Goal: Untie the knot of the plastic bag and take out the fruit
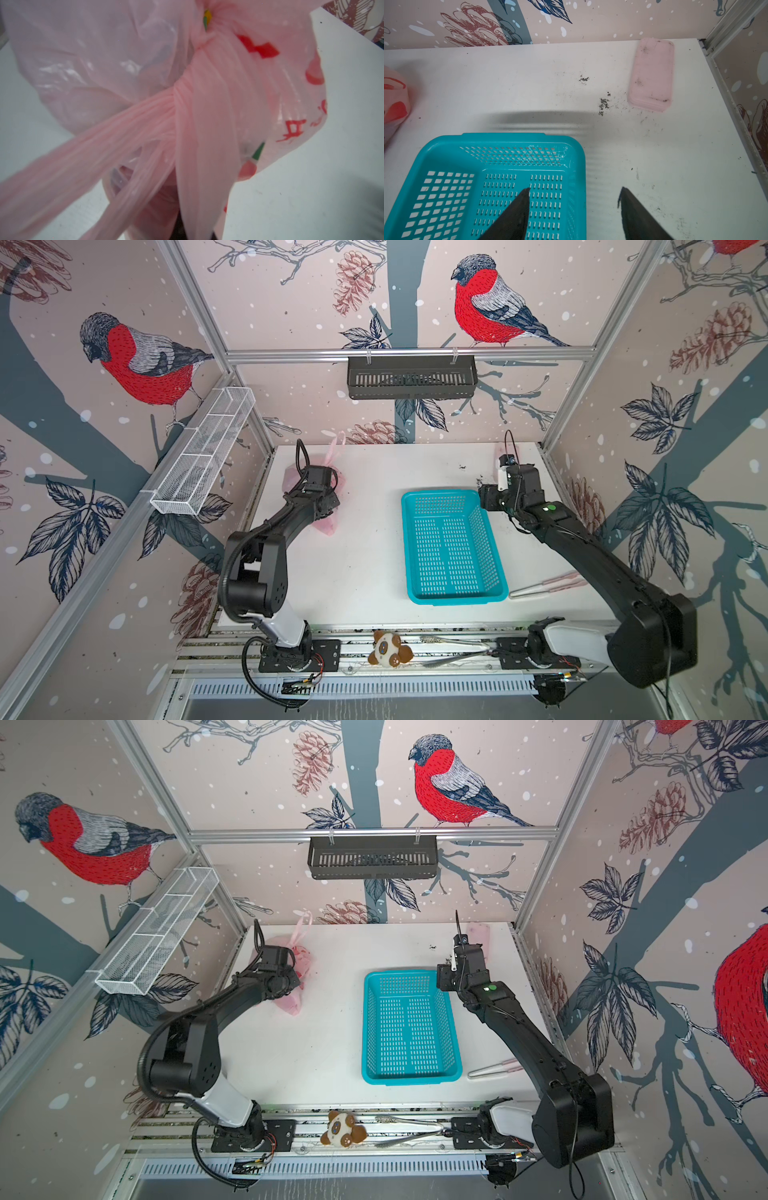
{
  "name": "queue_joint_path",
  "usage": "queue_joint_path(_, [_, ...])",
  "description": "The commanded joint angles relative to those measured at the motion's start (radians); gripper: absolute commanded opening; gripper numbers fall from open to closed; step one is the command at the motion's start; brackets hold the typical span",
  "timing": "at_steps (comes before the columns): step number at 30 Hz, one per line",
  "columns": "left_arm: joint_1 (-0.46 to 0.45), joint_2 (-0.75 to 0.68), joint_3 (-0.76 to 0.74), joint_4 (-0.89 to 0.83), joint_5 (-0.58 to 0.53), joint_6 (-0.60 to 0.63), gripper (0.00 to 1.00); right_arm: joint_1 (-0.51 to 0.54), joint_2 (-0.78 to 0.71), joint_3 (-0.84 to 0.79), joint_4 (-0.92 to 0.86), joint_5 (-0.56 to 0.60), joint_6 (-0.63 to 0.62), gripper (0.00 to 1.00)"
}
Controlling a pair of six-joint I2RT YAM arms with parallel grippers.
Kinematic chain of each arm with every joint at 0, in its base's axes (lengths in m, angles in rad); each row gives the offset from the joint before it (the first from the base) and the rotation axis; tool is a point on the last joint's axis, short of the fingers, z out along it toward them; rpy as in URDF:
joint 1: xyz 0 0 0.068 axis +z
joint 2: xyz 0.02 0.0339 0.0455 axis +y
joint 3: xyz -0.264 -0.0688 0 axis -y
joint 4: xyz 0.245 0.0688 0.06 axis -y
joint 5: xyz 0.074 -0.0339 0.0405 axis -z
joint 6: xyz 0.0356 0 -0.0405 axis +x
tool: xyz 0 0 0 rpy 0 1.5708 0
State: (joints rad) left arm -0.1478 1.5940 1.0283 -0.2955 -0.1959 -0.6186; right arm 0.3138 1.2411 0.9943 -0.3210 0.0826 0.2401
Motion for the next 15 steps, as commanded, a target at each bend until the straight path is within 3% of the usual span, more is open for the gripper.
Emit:
queue_joint_path(1, [-0.046,-0.111,-0.101,0.028,0.08,-0.119,0.0,0.012,-0.046,-0.022,0.017,-0.024,0.016,0.69])
queue_joint_path(10, [-0.249,-0.366,-0.268,0.037,0.121,-0.316,0.0,0.074,-0.157,-0.109,0.021,-0.032,0.064,0.69])
queue_joint_path(15, [-0.334,-0.421,-0.314,0.057,0.114,-0.405,0.0,0.157,-0.182,-0.115,0.008,0.032,0.091,0.69])
